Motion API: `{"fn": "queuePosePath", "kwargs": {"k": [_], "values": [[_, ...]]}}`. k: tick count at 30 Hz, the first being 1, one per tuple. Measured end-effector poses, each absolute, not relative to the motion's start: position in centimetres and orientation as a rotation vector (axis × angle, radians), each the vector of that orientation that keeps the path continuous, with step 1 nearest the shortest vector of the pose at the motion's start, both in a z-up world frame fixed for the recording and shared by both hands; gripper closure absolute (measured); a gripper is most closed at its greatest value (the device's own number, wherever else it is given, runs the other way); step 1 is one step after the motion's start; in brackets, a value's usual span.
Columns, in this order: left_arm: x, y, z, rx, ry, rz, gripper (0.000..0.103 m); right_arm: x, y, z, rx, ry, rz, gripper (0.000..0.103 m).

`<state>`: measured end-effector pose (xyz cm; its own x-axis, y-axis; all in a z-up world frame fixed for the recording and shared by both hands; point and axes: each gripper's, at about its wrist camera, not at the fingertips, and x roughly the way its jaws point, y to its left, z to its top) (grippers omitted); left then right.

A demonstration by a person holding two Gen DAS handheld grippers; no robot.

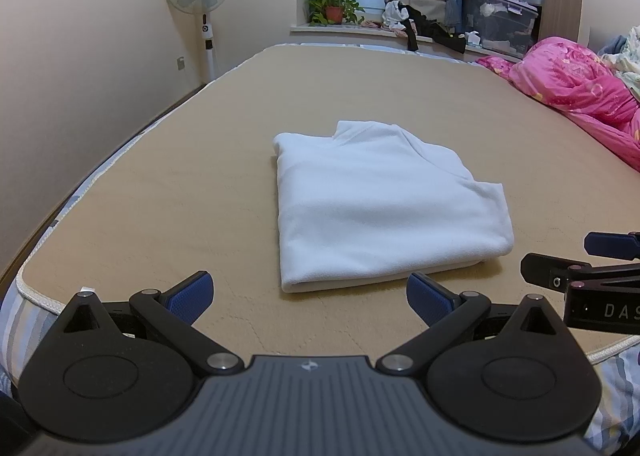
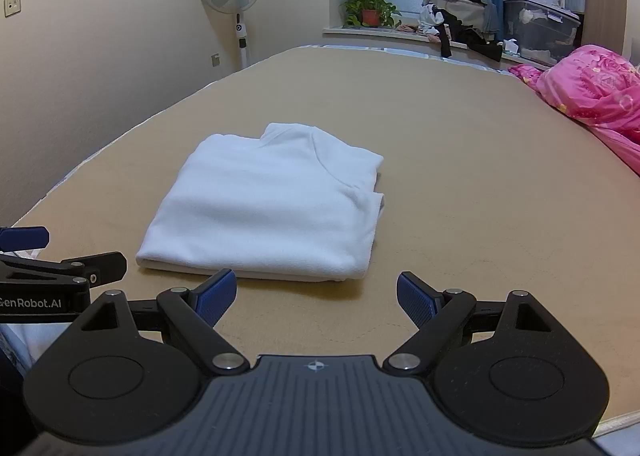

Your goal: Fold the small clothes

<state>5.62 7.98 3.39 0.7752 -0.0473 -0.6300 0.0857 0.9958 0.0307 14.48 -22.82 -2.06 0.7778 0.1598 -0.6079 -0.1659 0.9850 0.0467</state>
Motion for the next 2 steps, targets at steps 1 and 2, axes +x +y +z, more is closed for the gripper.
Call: {"fn": "queuePosePath", "kwargs": {"k": [1, 2], "values": [[5.66, 8.01, 3.37, 0.057, 0.68, -0.072, 0.0, 14.5, -22.86, -2.09, -0.01, 0.656, 0.178, 0.015], [5.68, 8.04, 3.34, 0.057, 0.681, -0.072, 0.0, 14.49, -22.8, -2.14, -0.01, 0.656, 0.179, 0.015]]}}
